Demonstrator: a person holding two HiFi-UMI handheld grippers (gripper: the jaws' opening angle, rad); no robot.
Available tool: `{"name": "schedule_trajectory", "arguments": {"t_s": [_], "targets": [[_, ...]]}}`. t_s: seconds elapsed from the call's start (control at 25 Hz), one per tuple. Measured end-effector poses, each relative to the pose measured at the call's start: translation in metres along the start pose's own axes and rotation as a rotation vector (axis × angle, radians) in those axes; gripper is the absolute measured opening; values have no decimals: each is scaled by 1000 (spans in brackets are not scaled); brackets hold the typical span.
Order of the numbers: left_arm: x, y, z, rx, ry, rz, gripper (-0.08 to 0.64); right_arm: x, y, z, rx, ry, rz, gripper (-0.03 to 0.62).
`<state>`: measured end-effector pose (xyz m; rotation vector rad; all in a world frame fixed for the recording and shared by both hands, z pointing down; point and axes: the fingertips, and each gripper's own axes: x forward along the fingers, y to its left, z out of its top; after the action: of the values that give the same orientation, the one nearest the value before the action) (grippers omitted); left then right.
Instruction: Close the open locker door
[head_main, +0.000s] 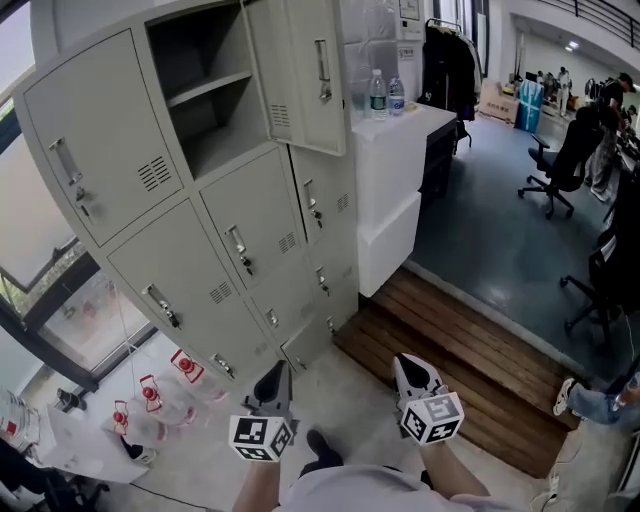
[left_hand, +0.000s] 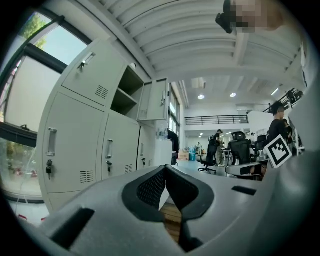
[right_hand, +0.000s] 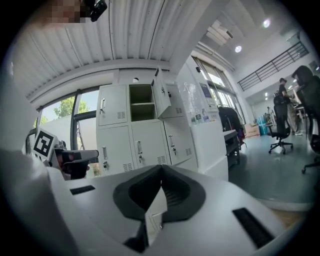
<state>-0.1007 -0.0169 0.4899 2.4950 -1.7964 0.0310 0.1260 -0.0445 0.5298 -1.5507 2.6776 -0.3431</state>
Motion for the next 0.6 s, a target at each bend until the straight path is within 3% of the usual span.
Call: {"name": "schedule_trajectory", "arguments": {"t_s": [0.36,0.6], "targets": [[102,115,15,0,13,-82,8,137,8,21,5,-18,-79,12],[134,150,10,-34,26,-83,8,188,10,30,-18,-2,-74,12]]}}
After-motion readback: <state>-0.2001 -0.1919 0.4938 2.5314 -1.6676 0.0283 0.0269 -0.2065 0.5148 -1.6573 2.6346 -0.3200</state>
